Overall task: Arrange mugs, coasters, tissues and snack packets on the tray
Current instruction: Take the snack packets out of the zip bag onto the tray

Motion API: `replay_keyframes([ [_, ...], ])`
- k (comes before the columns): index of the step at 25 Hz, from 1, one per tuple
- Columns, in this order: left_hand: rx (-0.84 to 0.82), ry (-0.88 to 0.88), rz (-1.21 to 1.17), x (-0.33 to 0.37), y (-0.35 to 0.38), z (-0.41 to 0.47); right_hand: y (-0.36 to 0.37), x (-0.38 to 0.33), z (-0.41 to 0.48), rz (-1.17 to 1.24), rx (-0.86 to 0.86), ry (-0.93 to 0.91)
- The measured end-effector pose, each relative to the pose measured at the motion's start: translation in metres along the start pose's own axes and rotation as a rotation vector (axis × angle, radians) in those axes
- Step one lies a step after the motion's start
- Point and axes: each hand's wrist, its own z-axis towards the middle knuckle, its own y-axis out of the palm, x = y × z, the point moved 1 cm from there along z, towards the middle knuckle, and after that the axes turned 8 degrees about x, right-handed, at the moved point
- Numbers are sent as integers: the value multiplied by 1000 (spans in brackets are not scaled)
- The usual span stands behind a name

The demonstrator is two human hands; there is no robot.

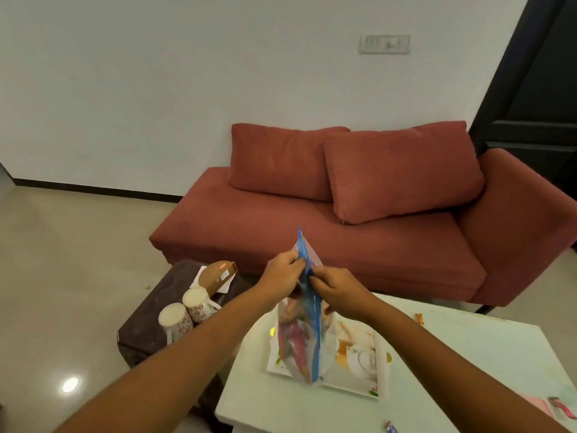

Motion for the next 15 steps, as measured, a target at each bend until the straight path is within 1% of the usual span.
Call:
replay_keyframes([
  [1, -10, 8, -36, -4, 2, -5, 3, 3, -7, 0, 14, 26],
  [2, -30, -4, -123, -7, 3, -12, 6, 5, -14, 39, 56, 68],
  [4, -98, -30, -263, -16, 10, -34, 9, 7, -17, 14, 181, 120],
  [6, -166, -76, -291, -24, 18, -51, 12, 9, -17, -72, 220, 124],
  [8, -164, -94, -245, -28, 23, -60, 18, 11, -21, -106, 227, 72],
  [9, -131, -112, -211, -29, 24, -64, 21, 11, -25, -124, 232, 43],
  [10, -64, -146, -204, -29, 24, -65, 24, 11, -28, -124, 242, 19],
  [12, 114, -154, -276, -27, 23, -65, 30, 9, -34, -72, 270, -10],
  [14, 227, -40, -210, -23, 21, -59, 34, 5, -34, -8, 325, -8],
  [15, 239, 3, -170, -22, 21, -56, 36, 4, -33, 21, 353, 4],
])
